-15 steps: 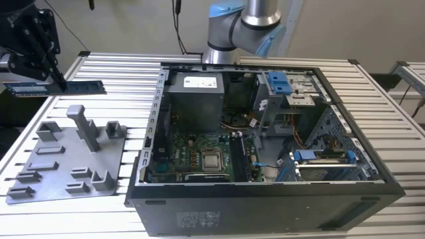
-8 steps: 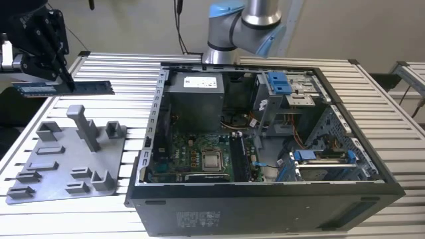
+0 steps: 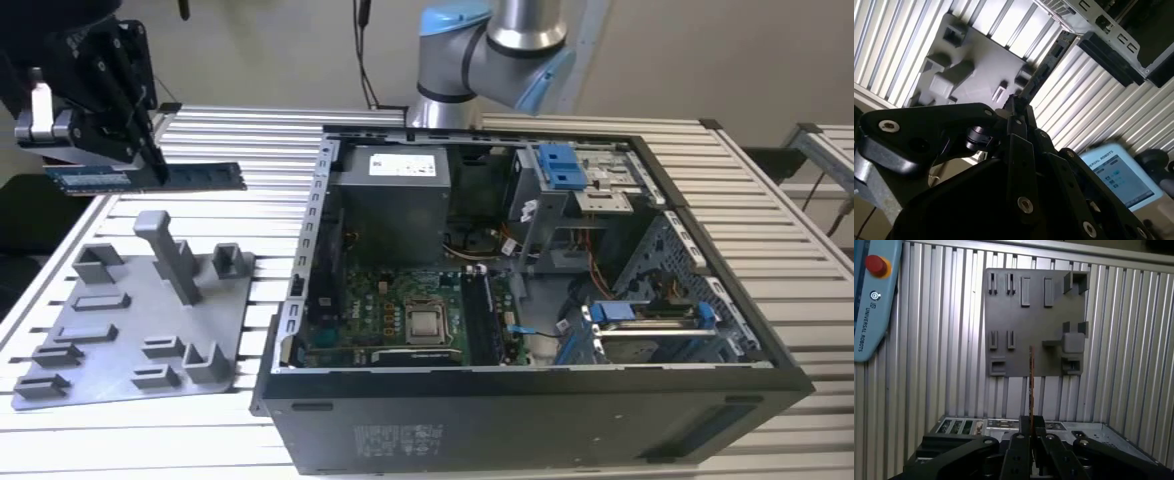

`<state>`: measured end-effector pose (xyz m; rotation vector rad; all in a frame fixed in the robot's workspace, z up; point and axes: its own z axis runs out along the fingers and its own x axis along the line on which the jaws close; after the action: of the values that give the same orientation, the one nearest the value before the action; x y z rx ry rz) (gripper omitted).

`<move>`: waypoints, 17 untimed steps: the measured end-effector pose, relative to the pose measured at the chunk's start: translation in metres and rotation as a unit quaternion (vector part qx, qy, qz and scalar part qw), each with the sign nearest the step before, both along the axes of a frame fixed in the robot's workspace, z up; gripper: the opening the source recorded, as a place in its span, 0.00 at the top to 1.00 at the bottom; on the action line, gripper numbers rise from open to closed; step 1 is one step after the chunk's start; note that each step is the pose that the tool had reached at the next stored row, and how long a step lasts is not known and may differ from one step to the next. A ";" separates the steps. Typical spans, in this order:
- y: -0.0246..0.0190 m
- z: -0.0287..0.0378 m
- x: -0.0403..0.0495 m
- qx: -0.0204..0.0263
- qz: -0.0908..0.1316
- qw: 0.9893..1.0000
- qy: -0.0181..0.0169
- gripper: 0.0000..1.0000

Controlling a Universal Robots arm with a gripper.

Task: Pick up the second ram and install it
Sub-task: 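Pick up the second ram and move it above second insertion slot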

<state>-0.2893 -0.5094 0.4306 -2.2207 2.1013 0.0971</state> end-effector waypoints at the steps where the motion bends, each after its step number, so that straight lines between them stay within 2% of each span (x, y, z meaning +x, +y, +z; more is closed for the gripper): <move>1: 0.0000 0.0000 0.0019 0.000 0.000 1.000 0.000 0.86; 17: 0.0000 -0.0003 0.0293 0.000 0.000 1.000 0.000 0.86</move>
<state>-0.2600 -0.5094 0.4303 -2.2207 2.1013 0.0970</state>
